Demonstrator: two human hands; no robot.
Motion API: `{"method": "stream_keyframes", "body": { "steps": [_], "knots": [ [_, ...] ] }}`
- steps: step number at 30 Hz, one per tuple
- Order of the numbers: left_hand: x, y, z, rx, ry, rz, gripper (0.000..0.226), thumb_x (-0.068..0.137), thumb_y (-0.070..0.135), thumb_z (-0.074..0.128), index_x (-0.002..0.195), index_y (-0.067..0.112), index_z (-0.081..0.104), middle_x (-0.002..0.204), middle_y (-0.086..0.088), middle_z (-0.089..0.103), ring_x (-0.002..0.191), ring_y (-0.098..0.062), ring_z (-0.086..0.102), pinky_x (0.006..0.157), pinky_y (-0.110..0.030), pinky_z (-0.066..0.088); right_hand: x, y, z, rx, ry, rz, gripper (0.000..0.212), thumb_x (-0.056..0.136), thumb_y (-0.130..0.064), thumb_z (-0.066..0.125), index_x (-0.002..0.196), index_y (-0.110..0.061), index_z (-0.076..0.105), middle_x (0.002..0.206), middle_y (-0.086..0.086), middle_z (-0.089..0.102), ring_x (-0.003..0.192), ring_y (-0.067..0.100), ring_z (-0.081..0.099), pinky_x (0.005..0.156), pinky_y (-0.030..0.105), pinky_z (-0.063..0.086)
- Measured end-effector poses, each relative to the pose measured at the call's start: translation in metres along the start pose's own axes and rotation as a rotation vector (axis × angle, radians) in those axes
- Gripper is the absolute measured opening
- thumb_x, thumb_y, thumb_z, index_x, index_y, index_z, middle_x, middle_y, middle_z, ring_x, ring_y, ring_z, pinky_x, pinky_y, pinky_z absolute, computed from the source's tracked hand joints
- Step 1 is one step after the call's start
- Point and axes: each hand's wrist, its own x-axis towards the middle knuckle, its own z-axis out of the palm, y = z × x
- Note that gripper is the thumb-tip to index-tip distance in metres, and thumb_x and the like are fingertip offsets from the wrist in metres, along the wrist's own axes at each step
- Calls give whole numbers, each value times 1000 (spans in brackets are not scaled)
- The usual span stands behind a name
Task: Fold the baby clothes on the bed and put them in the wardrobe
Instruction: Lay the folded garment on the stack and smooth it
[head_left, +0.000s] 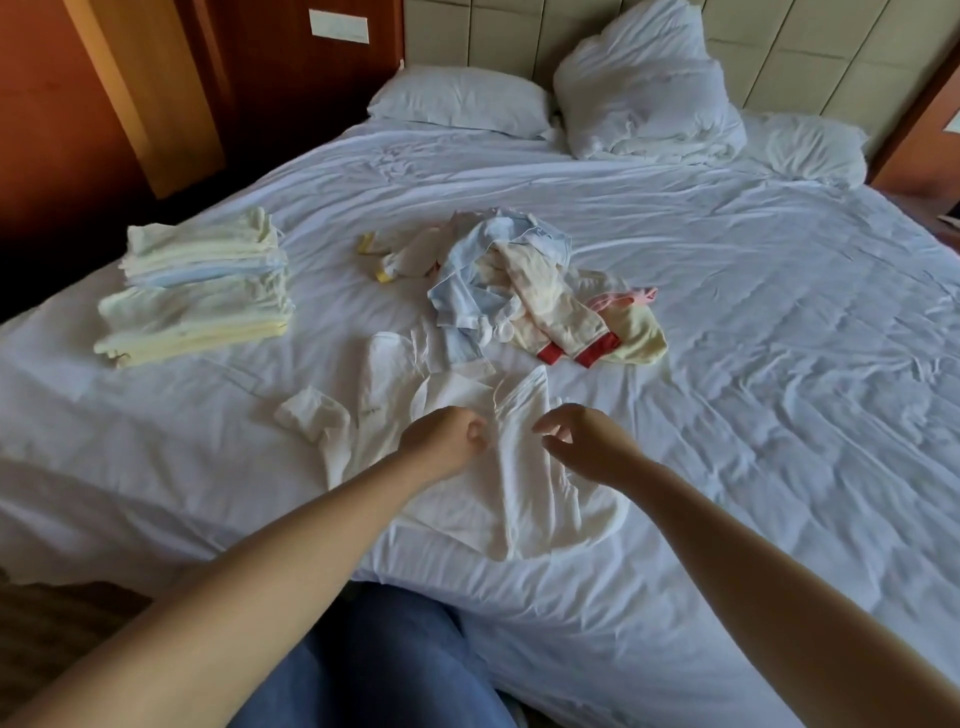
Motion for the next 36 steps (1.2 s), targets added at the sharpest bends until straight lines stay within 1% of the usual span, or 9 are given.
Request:
{"method": "stream_keyframes", "body": {
  "steps": [4, 6, 8, 11, 20, 22, 25, 30, 36],
  "knots": [
    [26, -4, 21, -168, 34, -16, 22, 95, 37, 51, 75, 30, 55, 81, 7, 61, 80, -18, 62, 64, -28, 45, 47, 7, 4, -72, 10, -39, 33, 94, -25, 52, 125, -32, 61, 127, -6, 59, 102, 15, 62, 82, 33, 50],
    [33, -4, 29, -237, 58, -49, 19, 92, 39, 55, 74, 30, 55, 85, 8, 61, 83, -17, 63, 68, -29, 48, 67, 9, 7, -106, -7, -41, 37, 97, -22, 48, 132, -30, 55, 130, 1, 56, 107, 20, 61, 83, 35, 51],
    [38, -4, 34, -257, 66, -79, 9, 87, 41, 62, 91, 33, 63, 98, 11, 61, 90, -12, 62, 75, -28, 49, 83, 12, 12, -146, -41, -41, 40, 98, -21, 46, 136, -31, 51, 129, 4, 55, 107, 23, 61, 82, 37, 52],
    [42, -9, 44, -231, 102, -108, 30, 85, 40, 70, 112, 28, 65, 109, 8, 55, 95, -9, 59, 80, -23, 43, 98, 19, 23, -182, -92, -55, 34, 98, -23, 49, 130, -34, 52, 124, 2, 55, 99, 23, 62, 74, 35, 51],
    [42, -12, 52, -227, 129, -102, 25, 82, 40, 72, 95, 20, 64, 100, 9, 47, 90, -12, 54, 78, -24, 42, 98, 23, 32, -170, -4, 0, 14, 93, -25, 55, 106, -21, 60, 103, 1, 65, 90, 24, 62, 66, 32, 46],
    [39, -11, 50, -262, 96, -85, 23, 82, 42, 70, 79, 22, 61, 93, 7, 47, 84, -13, 53, 72, -25, 41, 93, 20, 31, -172, 9, 50, 16, 95, -26, 53, 108, -22, 61, 105, 1, 67, 93, 24, 62, 65, 31, 43],
    [33, -11, 38, -389, 34, -51, 44, 84, 42, 67, 54, 25, 39, 65, 8, 44, 59, -11, 46, 56, -27, 32, 87, 11, 22, -200, 63, 114, 19, 97, -24, 47, 108, -23, 62, 102, 1, 69, 91, 24, 63, 63, 29, 39],
    [0, -10, 14, -534, 64, -77, 43, 87, 45, 63, 61, 21, 38, 54, 8, 45, 51, -9, 51, 57, -32, 37, 73, -21, 5, -98, 285, 80, 17, 95, -23, 46, 99, -24, 63, 93, -5, 69, 85, 19, 62, 59, 29, 39],
    [-48, -26, -5, -456, 101, -144, 41, 95, 43, 53, 69, 12, 57, 59, 3, 69, 53, -13, 67, 67, -33, 55, 72, -73, 24, -30, 236, -41, 17, 95, -26, 51, 106, -25, 64, 102, -6, 71, 95, 18, 65, 71, 30, 49]
  ]
}}
